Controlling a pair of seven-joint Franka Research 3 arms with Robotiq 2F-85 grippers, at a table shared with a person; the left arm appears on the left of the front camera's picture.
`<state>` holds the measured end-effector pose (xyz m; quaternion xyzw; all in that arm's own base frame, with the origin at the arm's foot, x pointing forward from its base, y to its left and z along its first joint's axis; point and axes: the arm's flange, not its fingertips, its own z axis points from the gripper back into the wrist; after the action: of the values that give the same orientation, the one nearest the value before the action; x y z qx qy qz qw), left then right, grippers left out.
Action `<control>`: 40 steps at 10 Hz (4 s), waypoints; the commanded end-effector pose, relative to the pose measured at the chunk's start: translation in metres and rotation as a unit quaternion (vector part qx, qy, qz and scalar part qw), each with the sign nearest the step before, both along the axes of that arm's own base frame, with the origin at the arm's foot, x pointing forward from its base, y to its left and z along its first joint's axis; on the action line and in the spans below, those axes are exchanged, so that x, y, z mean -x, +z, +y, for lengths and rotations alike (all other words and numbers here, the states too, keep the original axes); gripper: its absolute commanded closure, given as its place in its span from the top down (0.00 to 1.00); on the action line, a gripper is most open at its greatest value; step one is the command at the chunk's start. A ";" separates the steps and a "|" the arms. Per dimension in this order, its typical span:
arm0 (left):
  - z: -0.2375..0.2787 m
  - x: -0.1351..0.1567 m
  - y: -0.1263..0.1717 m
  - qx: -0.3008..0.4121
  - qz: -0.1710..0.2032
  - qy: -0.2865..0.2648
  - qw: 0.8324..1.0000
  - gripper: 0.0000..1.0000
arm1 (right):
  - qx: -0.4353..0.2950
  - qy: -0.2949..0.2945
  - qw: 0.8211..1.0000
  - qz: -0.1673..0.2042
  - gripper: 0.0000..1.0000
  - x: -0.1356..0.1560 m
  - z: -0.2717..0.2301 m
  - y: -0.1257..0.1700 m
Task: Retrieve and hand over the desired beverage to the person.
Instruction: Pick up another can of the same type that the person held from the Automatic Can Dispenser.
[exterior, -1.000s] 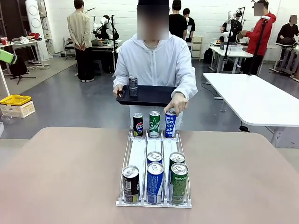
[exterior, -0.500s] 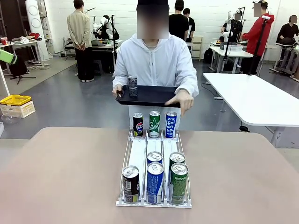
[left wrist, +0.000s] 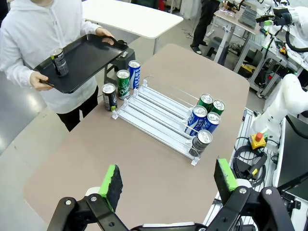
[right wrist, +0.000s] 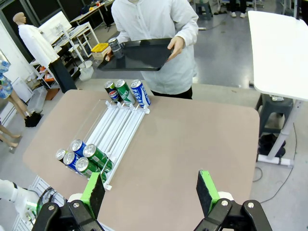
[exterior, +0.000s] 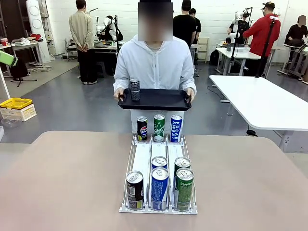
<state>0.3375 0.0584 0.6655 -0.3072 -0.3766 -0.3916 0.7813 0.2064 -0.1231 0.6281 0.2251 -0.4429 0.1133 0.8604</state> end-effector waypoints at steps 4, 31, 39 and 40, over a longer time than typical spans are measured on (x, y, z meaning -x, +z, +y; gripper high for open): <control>-0.110 -0.031 0.012 -0.159 0.065 -0.093 0.981 1.00 | -0.001 0.001 1.000 0.000 1.00 -0.001 0.001 -0.002; -0.508 0.045 -0.182 -0.252 0.329 0.379 0.827 1.00 | -0.001 0.001 1.000 0.000 1.00 -0.001 0.001 -0.002; -0.476 0.017 -0.189 -0.280 0.350 0.368 0.815 1.00 | -0.001 0.001 1.000 0.000 1.00 -0.001 0.001 -0.002; -0.473 0.007 -0.192 -0.279 0.343 0.363 0.820 1.00 | -0.001 0.001 1.000 0.000 1.00 -0.001 0.001 -0.002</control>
<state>0.3234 -0.4173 0.4750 -0.0187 -0.0462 -0.0257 0.9984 0.2063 -0.1231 0.6282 0.2248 -0.4430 0.1131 0.8605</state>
